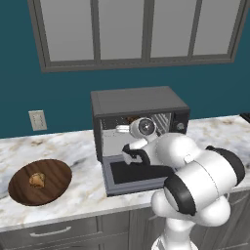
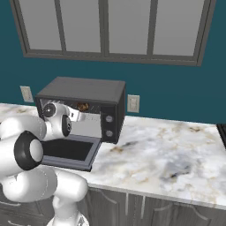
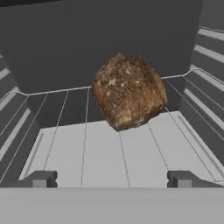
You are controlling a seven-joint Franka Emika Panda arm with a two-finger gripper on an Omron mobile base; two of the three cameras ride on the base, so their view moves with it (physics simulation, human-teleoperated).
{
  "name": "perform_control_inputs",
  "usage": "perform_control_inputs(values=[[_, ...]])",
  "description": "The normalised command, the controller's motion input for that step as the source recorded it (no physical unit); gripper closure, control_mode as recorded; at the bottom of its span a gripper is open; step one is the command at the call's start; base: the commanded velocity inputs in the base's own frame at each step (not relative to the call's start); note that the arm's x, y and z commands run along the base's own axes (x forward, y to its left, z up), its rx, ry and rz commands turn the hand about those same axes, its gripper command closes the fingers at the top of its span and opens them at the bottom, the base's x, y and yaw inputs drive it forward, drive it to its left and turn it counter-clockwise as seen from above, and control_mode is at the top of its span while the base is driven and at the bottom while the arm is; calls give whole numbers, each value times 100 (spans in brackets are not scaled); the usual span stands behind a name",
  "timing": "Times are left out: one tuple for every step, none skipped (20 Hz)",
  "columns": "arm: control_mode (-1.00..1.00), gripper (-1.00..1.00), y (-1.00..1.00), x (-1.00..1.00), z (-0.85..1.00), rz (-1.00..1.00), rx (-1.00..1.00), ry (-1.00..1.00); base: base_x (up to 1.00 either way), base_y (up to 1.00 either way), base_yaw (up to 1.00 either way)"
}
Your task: Pick up the heated bread from the toaster oven and place it in the bowl. Then move the bread bowl to the dining counter.
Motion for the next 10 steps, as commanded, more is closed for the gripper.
perform_control_inputs(values=[[-100, -100, 0, 6, -27, 0, -5, 17, 0, 0, 0], [-100, -100, 0, 0, -31, 0, -6, 19, 0, 0, 0], [-100, -100, 0, 0, -34, 0, -6, 21, 0, 0, 0], [-100, -100, 0, 0, -35, 0, -7, 21, 0, 0, 0], [-100, -100, 0, 0, -36, 0, -7, 23, 0, 0, 0], [-100, -100, 0, 0, -36, 0, -6, 23, 0, 0, 0], [-100, -100, 0, 0, -36, 0, -7, 24, 0, 0, 0], [-100, -100, 0, 0, -36, 0, -5, 26, 0, 0, 0], [-100, -100, 0, 0, -34, 0, -5, 28, 0, 0, 0], [-100, -100, 0, -2, -35, 0, -6, 29, 0, 0, 0]])
